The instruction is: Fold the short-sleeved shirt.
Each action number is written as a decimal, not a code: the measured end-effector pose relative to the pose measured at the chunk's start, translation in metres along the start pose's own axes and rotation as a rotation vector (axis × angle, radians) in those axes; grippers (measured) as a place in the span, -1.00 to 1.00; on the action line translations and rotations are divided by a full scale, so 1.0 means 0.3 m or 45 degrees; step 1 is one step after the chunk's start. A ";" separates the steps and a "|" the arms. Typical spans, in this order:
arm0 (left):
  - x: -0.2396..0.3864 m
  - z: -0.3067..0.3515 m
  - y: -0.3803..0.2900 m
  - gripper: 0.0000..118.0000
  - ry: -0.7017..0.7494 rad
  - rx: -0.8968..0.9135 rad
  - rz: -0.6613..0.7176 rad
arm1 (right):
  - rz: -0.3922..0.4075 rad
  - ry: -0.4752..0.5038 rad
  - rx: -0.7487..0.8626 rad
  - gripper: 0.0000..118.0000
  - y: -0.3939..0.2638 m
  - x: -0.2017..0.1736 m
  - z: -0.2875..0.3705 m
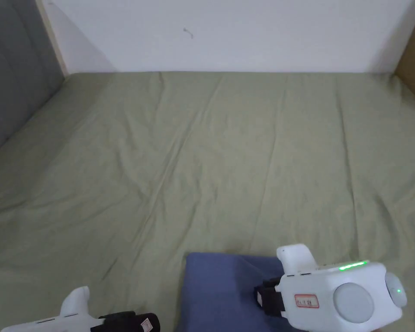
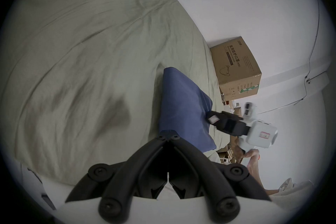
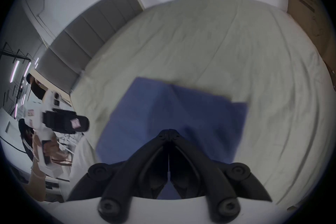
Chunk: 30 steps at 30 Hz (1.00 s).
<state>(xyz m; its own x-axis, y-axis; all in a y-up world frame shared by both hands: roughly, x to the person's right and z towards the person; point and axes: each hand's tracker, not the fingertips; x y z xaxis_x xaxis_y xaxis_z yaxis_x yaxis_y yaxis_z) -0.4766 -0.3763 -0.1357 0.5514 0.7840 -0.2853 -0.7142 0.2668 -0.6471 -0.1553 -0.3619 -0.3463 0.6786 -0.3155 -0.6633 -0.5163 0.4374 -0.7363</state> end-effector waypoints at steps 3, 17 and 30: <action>-0.001 -0.043 0.038 -1.00 -0.073 -0.049 -0.025 | -0.128 0.056 0.024 -1.00 0.002 0.033 -0.002; -0.021 -0.384 0.214 0.96 -0.298 -0.262 0.082 | -0.089 0.031 0.016 -1.00 0.002 0.039 0.000; -0.012 -0.429 0.148 -0.56 -0.221 -0.314 0.015 | -0.136 0.055 0.017 -1.00 0.008 0.039 -0.006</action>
<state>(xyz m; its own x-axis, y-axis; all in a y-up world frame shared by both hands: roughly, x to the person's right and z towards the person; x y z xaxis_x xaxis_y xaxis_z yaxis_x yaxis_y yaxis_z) -0.4548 -0.4394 -0.2542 0.4465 0.8759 -0.1827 -0.5824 0.1294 -0.8025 -0.1496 -0.3661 -0.3559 0.7061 -0.3968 -0.5865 -0.4349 0.4106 -0.8014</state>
